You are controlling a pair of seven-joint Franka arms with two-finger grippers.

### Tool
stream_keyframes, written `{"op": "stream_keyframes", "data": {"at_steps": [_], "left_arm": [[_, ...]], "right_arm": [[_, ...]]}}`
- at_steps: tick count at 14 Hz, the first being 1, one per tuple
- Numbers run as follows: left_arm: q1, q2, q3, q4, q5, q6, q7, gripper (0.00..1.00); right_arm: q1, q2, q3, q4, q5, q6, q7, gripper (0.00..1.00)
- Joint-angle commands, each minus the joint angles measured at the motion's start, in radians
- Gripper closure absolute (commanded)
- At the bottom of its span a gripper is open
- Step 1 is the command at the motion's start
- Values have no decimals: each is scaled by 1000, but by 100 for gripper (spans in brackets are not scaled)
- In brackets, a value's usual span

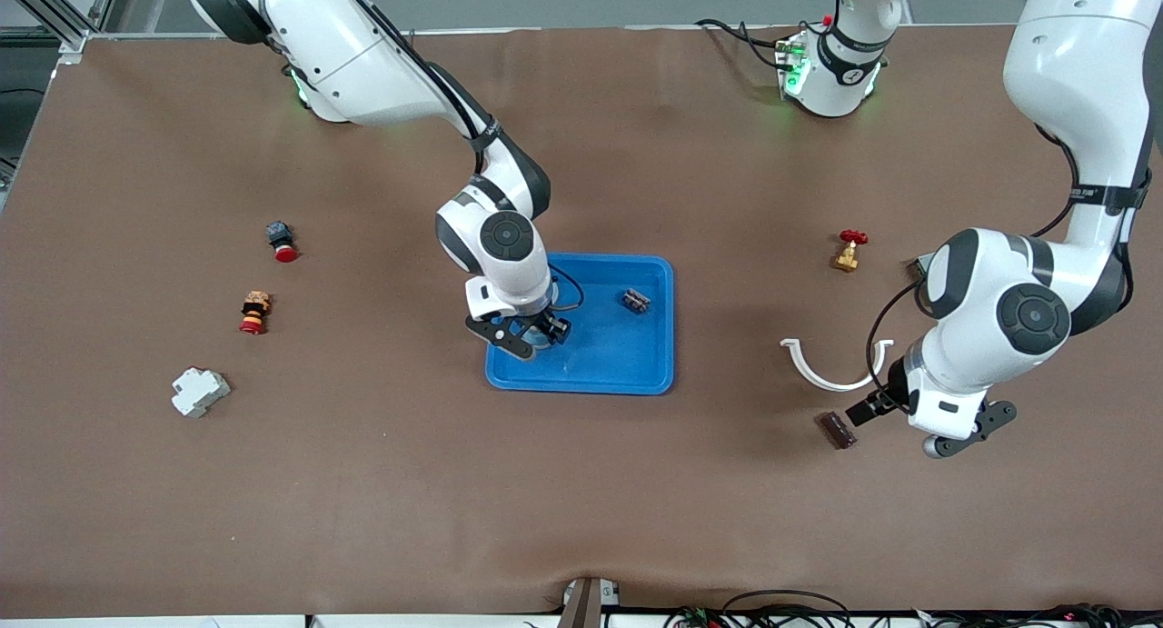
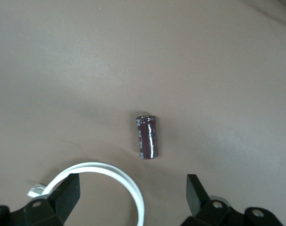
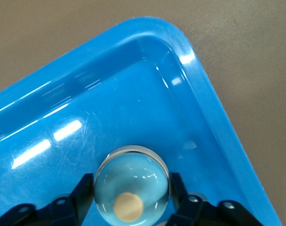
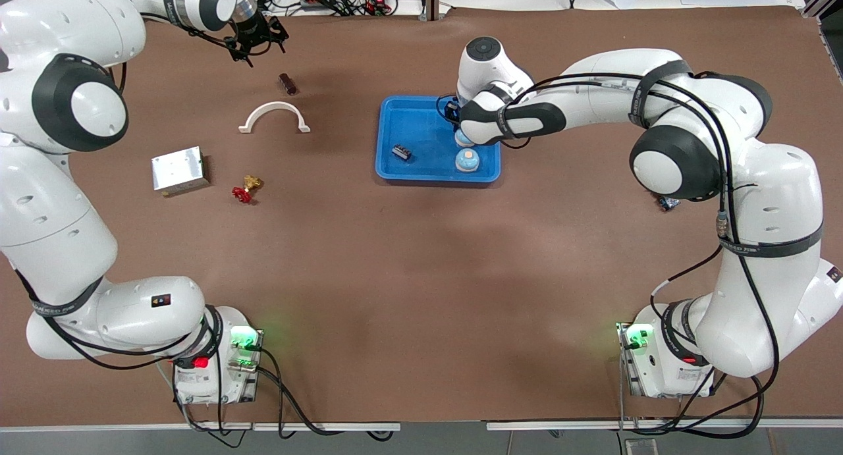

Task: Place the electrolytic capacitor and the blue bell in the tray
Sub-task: 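Release the bell in the tray while the left gripper grasps the capacitor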

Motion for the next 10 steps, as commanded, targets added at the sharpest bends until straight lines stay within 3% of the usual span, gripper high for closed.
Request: {"op": "stream_keyframes", "data": {"at_steps": [1, 6, 10], "left_arm": [[-6, 53, 7, 35, -6, 18, -34, 0], [-4, 122, 19, 35, -6, 25, -123, 0], [-17, 162, 39, 35, -5, 85, -138, 0]], "right_arm": [[18, 25, -13, 29, -29, -5, 35, 0], [9, 16, -11, 70, -25, -34, 30, 0], [1, 5, -4, 182, -20, -253, -15, 0]]}}
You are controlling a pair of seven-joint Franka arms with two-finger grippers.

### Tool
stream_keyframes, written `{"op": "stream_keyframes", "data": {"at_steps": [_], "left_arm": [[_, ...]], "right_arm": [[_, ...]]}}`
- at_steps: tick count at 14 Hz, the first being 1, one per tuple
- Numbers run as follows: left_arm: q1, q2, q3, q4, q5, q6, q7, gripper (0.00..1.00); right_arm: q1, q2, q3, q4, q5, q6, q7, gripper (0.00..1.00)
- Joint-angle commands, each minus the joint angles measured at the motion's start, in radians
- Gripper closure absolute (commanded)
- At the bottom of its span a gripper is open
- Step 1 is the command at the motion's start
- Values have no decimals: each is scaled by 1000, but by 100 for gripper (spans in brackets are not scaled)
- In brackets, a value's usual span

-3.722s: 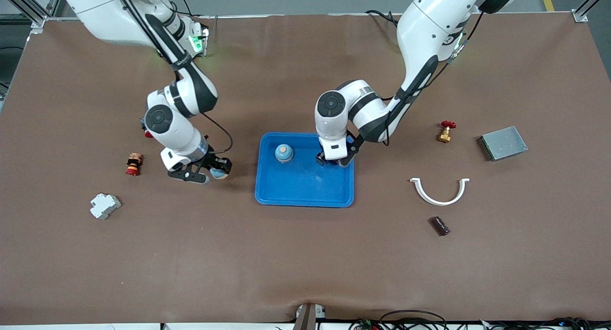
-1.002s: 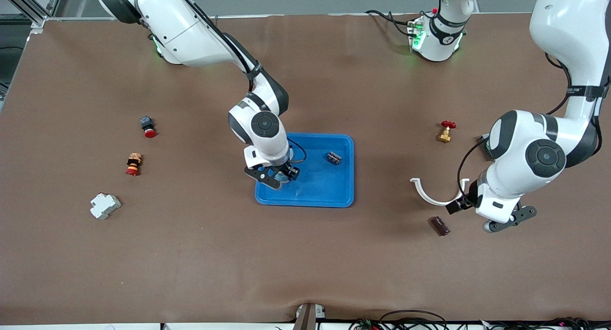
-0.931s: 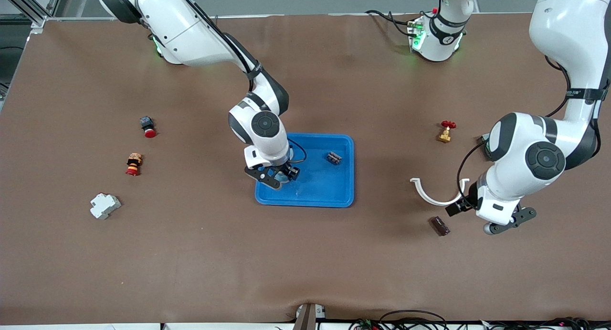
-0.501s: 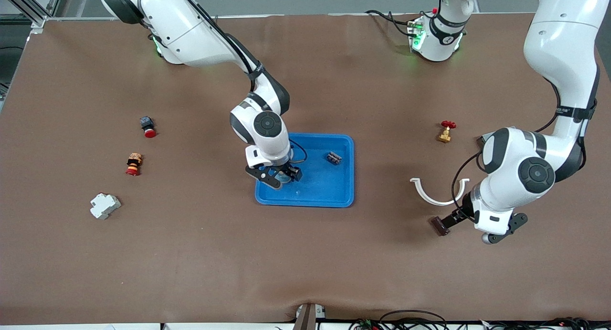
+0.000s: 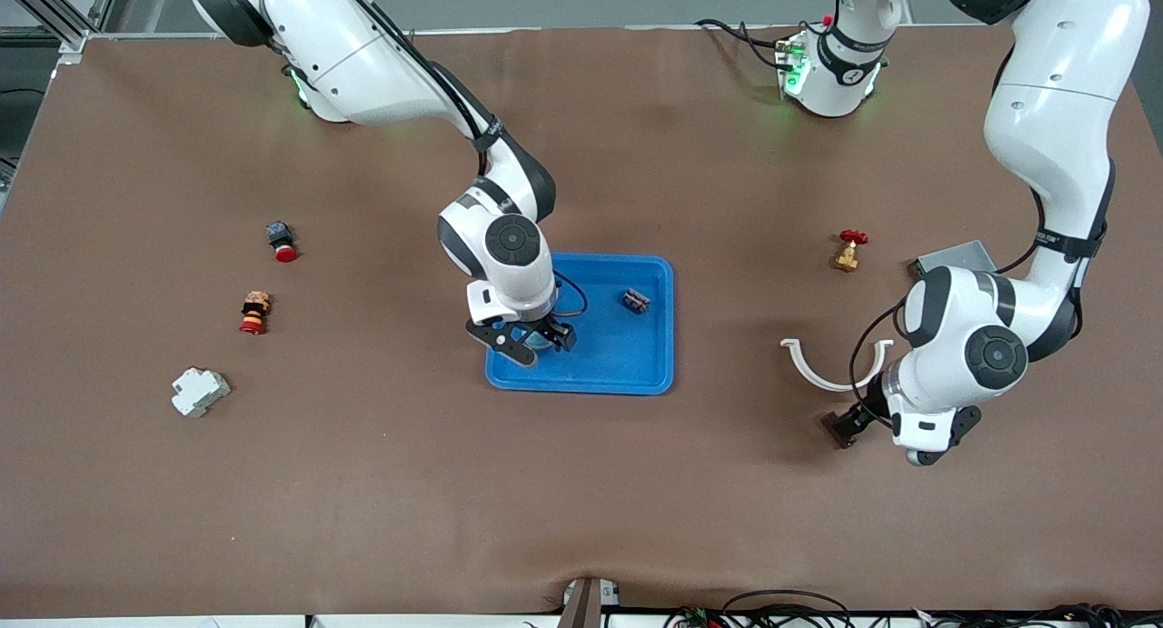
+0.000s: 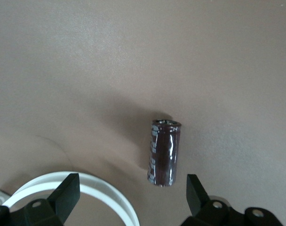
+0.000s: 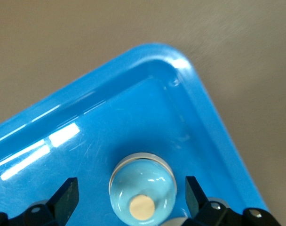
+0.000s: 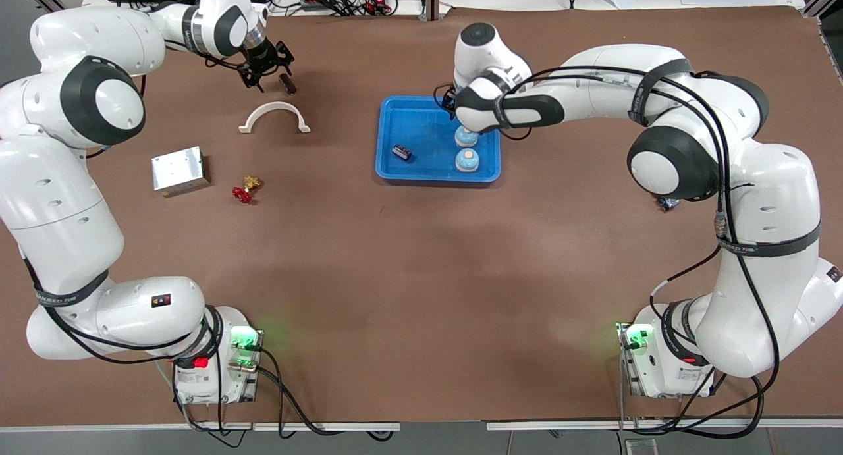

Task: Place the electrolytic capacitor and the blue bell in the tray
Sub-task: 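Release the bell in the tray while the left gripper grasps the capacitor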

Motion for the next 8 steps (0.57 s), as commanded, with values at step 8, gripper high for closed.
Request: {"op": "stream_keyframes", "data": {"at_steps": [8], "left_arm": [[-29, 73, 15, 68, -2, 59, -20, 0]], "right_arm": [[-177, -188, 7, 47, 69, -363, -509, 0]]}}
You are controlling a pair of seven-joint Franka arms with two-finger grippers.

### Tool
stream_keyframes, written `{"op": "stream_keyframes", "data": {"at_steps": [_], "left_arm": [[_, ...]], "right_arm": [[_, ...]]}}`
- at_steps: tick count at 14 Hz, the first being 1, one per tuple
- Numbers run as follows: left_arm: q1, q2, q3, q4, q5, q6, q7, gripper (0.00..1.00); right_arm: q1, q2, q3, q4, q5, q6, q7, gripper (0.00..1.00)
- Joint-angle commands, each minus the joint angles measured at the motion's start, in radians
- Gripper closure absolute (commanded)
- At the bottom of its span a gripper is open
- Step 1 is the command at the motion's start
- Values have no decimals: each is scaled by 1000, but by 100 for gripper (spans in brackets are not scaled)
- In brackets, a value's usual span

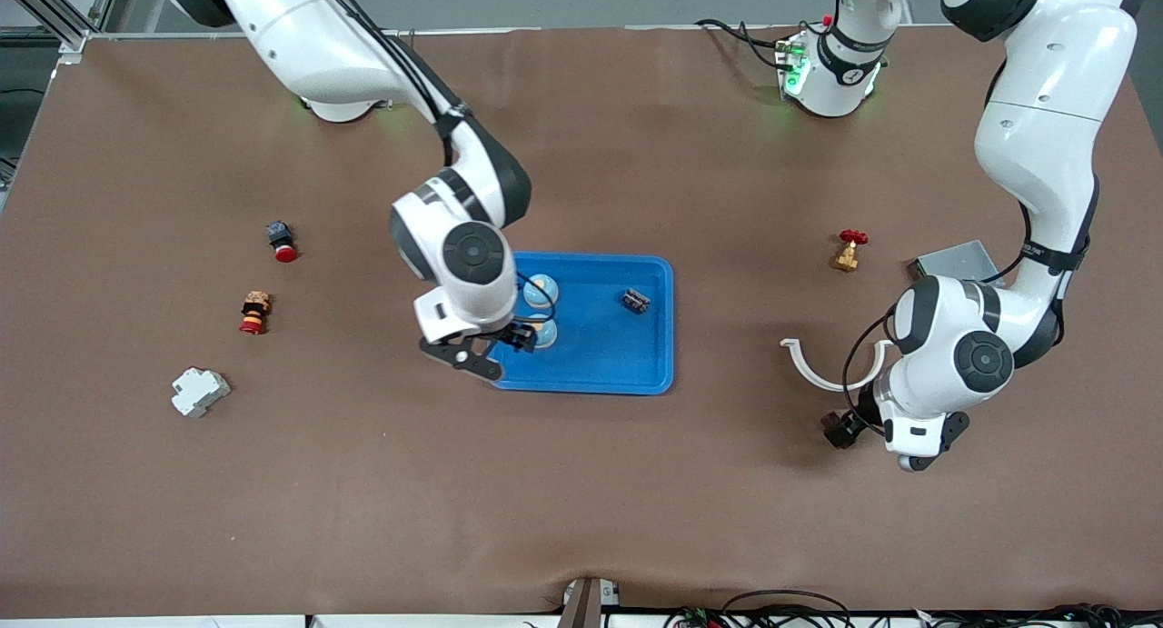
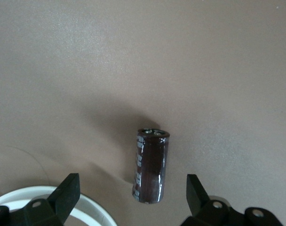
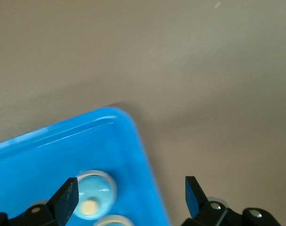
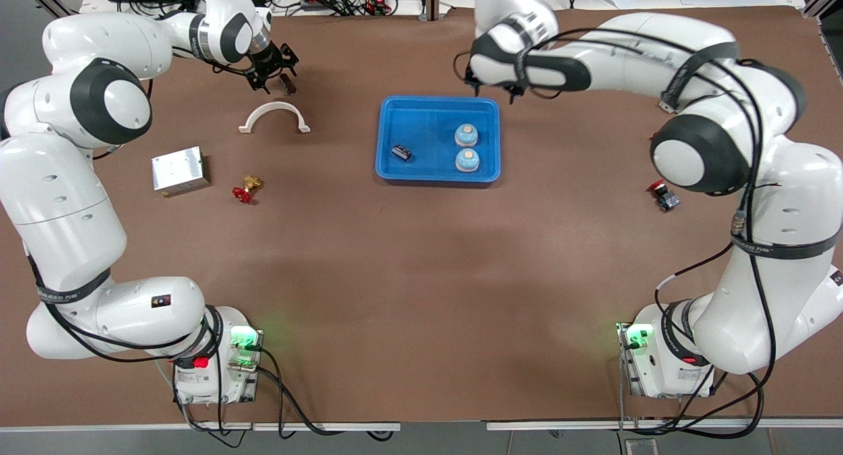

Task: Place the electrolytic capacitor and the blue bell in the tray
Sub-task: 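Lift the capacitor toward the tray while the right arm retracts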

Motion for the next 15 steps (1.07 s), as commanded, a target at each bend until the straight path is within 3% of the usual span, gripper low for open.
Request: {"op": "stream_keyframes", "data": {"at_steps": [1, 5, 9, 10, 11, 15], "left_arm": [[-34, 37, 26, 51, -2, 5, -11, 0], [-129, 58, 110, 68, -3, 25, -56, 0], [-125, 60, 110, 68, -3, 27, -51, 2], [-121, 60, 110, 68, -3, 27, -47, 31], [-121, 58, 110, 68, -3, 27, -42, 50], [-118, 58, 110, 68, -3, 27, -51, 91]], "right_arm": [[-94, -88, 12, -25, 46, -84, -205, 0], [-225, -155, 10, -35, 45, -139, -425, 0], [-392, -253, 10, -120, 46, -148, -709, 0], [-441, -285, 12, -140, 48, -148, -783, 0], [-478, -318, 12, -161, 57, -150, -820, 0], [-548, -434, 10, -235, 69, -151, -857, 0]]}}
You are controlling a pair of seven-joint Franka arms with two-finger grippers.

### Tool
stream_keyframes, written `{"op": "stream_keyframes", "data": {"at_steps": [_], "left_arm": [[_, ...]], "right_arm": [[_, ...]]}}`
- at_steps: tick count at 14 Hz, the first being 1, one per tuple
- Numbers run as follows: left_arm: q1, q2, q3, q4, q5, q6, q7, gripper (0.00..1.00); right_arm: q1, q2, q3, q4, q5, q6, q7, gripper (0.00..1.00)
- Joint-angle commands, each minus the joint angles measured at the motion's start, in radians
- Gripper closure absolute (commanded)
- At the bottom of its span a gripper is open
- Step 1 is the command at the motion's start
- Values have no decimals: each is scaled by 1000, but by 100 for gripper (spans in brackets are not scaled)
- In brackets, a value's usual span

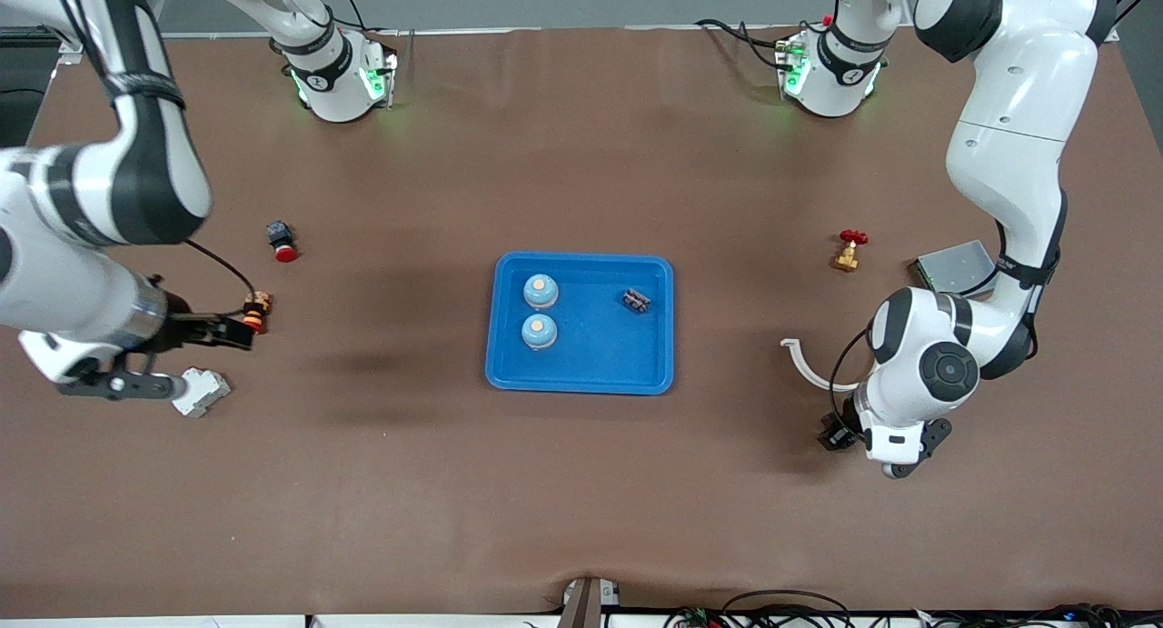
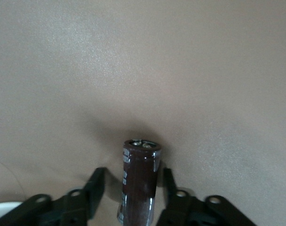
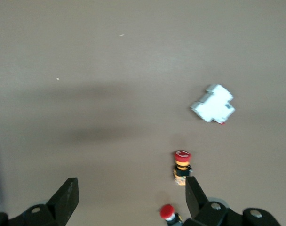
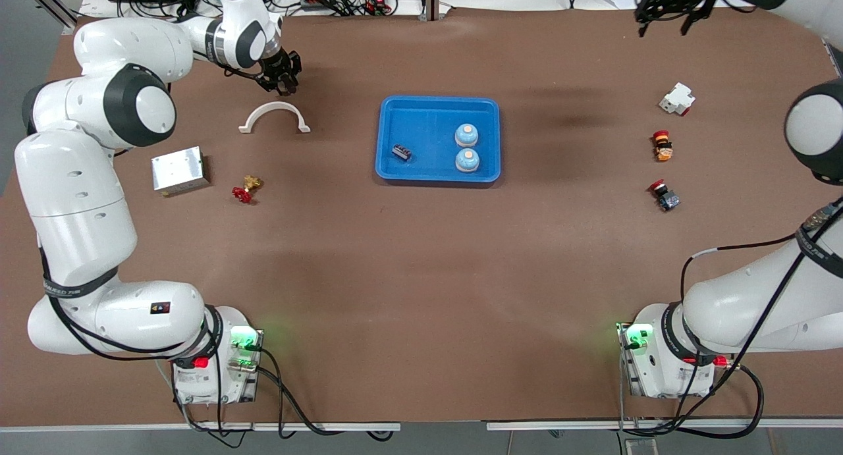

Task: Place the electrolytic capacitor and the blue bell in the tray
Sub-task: 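Lift the capacitor toward the tray while the right arm retracts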

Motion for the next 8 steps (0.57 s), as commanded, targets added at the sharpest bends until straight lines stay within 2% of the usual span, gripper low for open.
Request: {"op": "stream_keyframes", "data": {"at_steps": [1, 3, 8], "left_arm": [[-6, 6, 5, 16, -3, 3, -4, 96], [-11, 7, 5, 16, -8, 3, -9, 100], [-3, -37, 4, 17, -14, -30, -10, 100]], "right_arm": [[-31, -119, 17, -114, 15, 9, -26, 0], [-37, -163, 17, -139, 16, 7, -39, 0], [-62, -251, 5, -144, 22, -43, -91, 0]]}}
